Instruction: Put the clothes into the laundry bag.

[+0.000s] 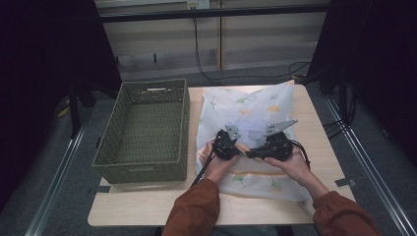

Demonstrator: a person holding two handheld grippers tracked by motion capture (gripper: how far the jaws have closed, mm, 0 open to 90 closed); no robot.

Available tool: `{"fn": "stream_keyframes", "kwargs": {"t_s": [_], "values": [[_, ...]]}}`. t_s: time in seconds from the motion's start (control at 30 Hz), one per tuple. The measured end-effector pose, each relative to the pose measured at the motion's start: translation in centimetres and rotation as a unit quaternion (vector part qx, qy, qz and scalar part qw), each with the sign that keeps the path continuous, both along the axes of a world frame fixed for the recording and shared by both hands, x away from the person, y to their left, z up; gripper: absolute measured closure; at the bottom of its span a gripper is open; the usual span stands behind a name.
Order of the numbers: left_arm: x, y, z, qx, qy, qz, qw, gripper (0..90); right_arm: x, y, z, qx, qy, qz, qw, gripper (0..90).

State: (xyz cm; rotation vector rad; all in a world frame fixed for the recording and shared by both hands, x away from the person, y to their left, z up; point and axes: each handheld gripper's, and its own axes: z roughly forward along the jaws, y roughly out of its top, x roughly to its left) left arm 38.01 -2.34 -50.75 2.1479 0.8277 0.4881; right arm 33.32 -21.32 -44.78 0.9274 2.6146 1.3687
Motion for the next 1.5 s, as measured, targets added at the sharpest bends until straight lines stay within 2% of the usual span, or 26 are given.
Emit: {"fn": "stream_keyframes", "kwargs": {"t_s": [0.07,0.2,0.3,0.4,0.5,0.63,0.7,0.87,1.0,1.17,1.23,1.33,1.37,1.5], "values": [[-0.3,0.1,0.2,0.003,0.005,-0.009,0.9999,61.0,-0.1,-0.2,-0.3,-0.003,0.007,0.002,1.0000,89.5],[-0.9,0.5,0.7,-0.016,0.021,-0.028,0.9993,54.4,0.0,-0.4,-0.6,-0.007,0.007,-0.003,0.9999,89.5],[-1.3,0.8,1.5,-0.011,0.015,-0.038,0.9991,49.9,0.1,-0.7,-0.6,0.005,0.010,-0.010,0.9999,89.3],[-1.9,0.8,2.0,-0.018,0.022,-0.043,0.9987,44.6,0.2,-0.9,-0.5,0.007,0.005,-0.020,0.9998,89.0],[-2.7,1.0,2.8,-0.010,0.013,-0.059,0.9981,43.7,0.3,-1.2,-0.2,0.010,0.001,-0.029,0.9995,88.9],[-3.2,1.7,3.9,-0.010,0.002,-0.071,0.9974,47.4,0.3,-1.5,0.0,0.016,0.000,-0.033,0.9993,88.9],[-3.3,2.1,4.2,-0.033,0.011,-0.077,0.9964,49.5,0.3,-1.5,0.1,0.017,0.000,-0.034,0.9993,88.9],[-3.9,3.4,5.5,-0.031,-0.003,-0.097,0.9948,64.9,0.3,-1.7,0.3,0.019,-0.005,-0.036,0.9992,88.9],[-4.3,4.2,6.2,-0.033,-0.006,-0.104,0.9939,68.7,0.2,-1.7,0.4,0.019,-0.011,-0.038,0.9990,88.8],[-5.1,5.3,7.6,-0.059,-0.011,-0.115,0.9916,68.7,0.0,-1.6,0.5,0.014,-0.016,-0.036,0.9991,88.8],[-5.4,6.0,8.4,-0.077,-0.010,-0.127,0.9889,67.6,-0.1,-1.6,0.6,0.014,-0.016,-0.036,0.9991,88.5],[-5.9,7.4,9.6,-0.080,-0.021,-0.128,0.9883,65.9,-0.3,-1.6,0.4,0.007,-0.016,-0.032,0.9993,87.2],[-6.1,7.9,9.9,-0.084,-0.020,-0.128,0.9880,65.5,-0.4,-1.6,0.2,0.003,-0.016,-0.029,0.9994,86.6],[-6.4,9.5,10.3,-0.083,-0.028,-0.119,0.9891,63.9,-0.7,-1.6,-0.4,-0.009,-0.008,-0.024,0.9996,86.3]]}}
